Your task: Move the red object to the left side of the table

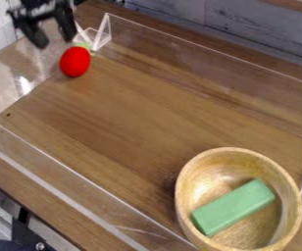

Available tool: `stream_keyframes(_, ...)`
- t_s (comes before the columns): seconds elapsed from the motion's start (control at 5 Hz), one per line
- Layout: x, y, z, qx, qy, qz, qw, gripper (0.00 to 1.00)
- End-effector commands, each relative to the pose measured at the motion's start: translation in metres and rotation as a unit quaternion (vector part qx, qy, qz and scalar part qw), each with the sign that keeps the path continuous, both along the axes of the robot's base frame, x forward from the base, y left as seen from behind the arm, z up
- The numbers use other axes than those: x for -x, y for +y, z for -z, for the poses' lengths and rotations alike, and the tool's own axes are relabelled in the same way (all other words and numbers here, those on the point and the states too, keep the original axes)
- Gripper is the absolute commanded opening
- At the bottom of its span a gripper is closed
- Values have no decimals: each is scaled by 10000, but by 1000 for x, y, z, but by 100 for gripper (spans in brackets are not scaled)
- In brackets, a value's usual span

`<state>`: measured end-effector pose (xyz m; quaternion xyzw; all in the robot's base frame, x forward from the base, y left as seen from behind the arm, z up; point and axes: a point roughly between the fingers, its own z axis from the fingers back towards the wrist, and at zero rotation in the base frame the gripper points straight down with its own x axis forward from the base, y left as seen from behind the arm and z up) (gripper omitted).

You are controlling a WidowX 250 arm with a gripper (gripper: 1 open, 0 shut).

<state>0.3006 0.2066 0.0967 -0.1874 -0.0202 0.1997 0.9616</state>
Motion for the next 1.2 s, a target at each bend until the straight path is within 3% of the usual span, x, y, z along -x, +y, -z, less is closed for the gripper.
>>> stream_keyframes(0.0, -16, -26, -36, -205, -375, 200, 9989, 100)
stream_keyframes(0.2, -24, -54, -43, -235, -420, 328, 9983, 100)
stream_keyframes(0.4, -27, -63, -57, -183, -466, 691, 9963, 100)
stream_keyframes(0.6, -34, -74, -63, -149, -459, 1155, 9921, 100)
stream_keyframes(0.8, -40, -81, -50, -109, -383, 1086, 9933, 100)
stream_keyframes(1.0, -42, -81, -34, -80, -304, 925, 9952, 0)
